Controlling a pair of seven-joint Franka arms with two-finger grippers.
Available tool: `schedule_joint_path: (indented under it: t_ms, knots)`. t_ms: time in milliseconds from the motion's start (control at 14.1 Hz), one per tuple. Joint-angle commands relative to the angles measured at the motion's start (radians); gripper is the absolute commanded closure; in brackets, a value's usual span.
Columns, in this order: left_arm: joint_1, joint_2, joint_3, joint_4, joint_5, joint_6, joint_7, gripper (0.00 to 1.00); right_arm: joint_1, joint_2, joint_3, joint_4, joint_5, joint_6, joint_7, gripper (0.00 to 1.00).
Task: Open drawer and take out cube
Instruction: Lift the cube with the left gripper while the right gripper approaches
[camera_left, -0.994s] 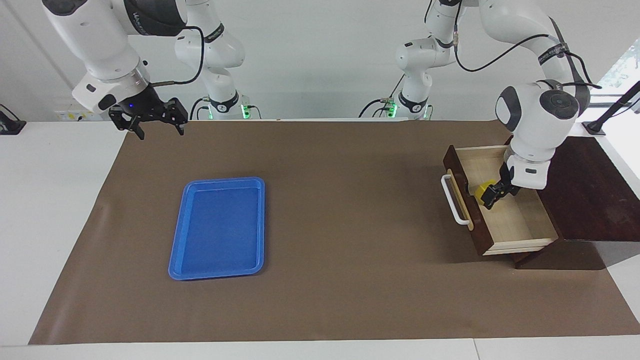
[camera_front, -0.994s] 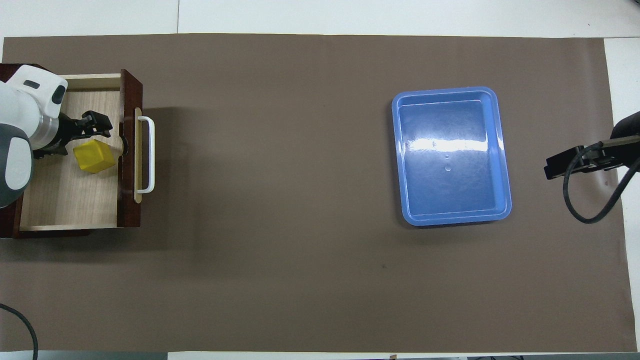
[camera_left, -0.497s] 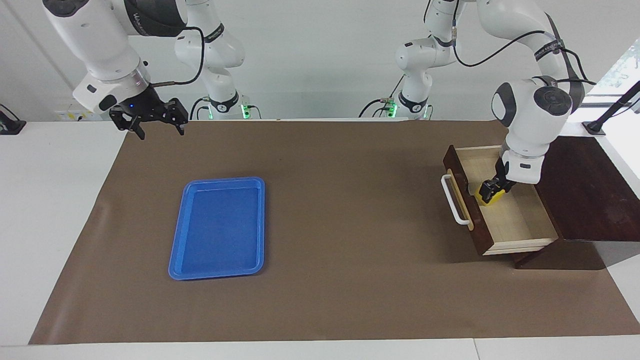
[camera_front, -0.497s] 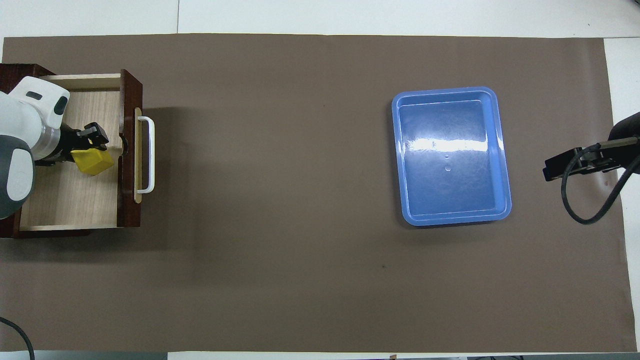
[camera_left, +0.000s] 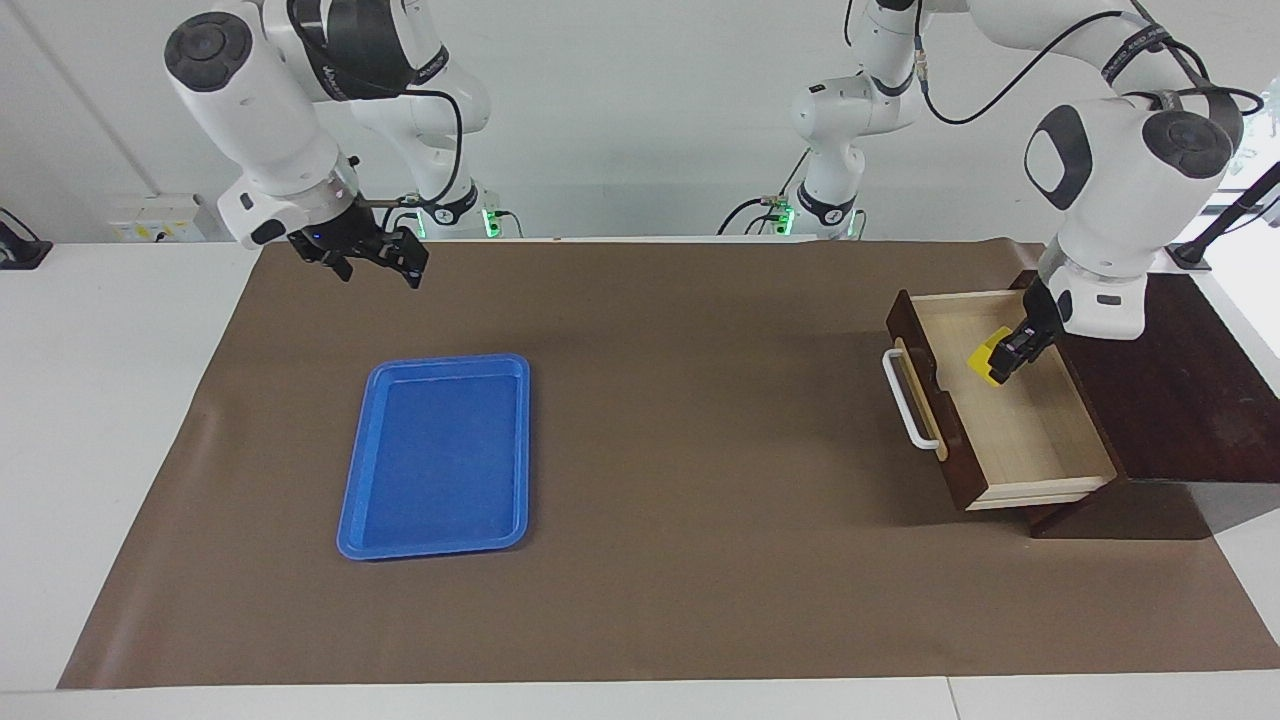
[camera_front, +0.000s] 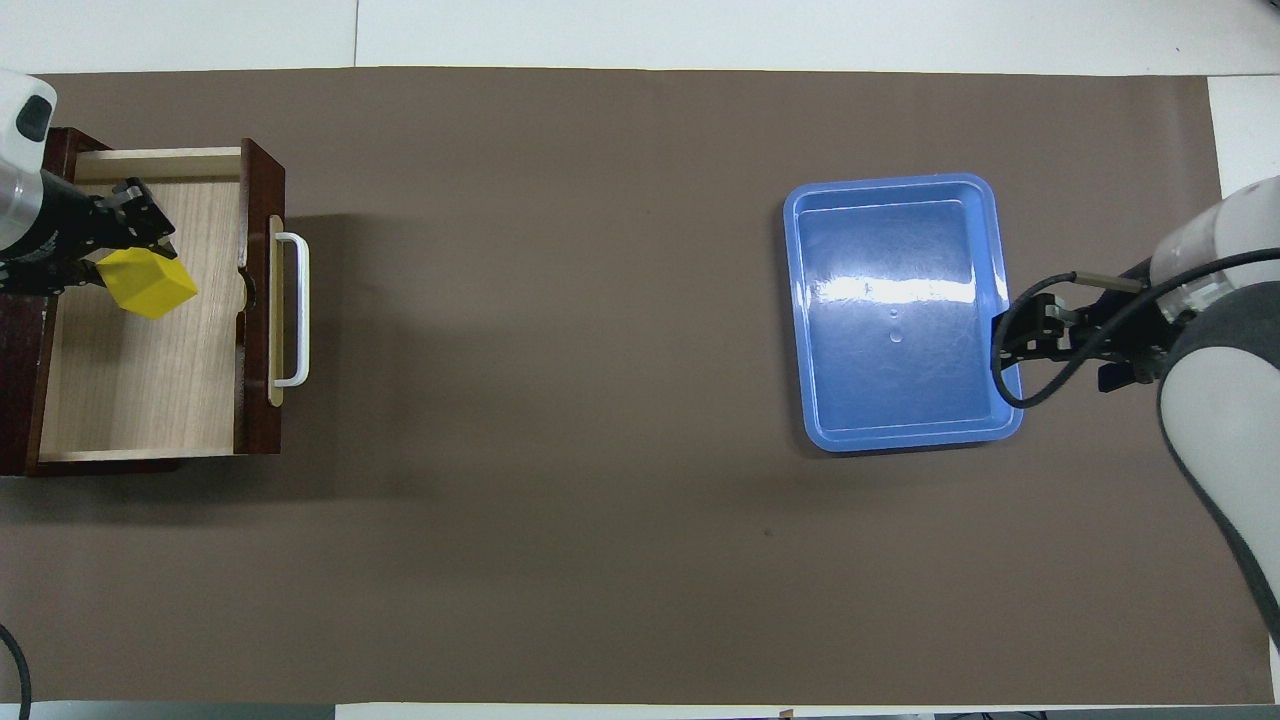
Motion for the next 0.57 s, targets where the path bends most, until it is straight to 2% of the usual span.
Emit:
schedule_joint_path:
  t_ms: [0,355,497]
  knots:
    - [-0.104,0.022,0.005,0.049,-0.066,-0.061,-0.280,1.00,0.035,0.042,0.002,-0.026,0.112,0.046,0.217,0.00]
    - [-0.290,-0.015,0.002,-0.040,-0.190,0.069,-0.997,1.00,0.137,0.150,0.002,-0.049,0.327,0.208,0.622,0.00]
    - [-0.374,-0.040,0.002,-0.104,-0.198,0.177,-1.229,1.00,0.191,0.162,0.002,-0.095,0.417,0.300,0.736,0.00]
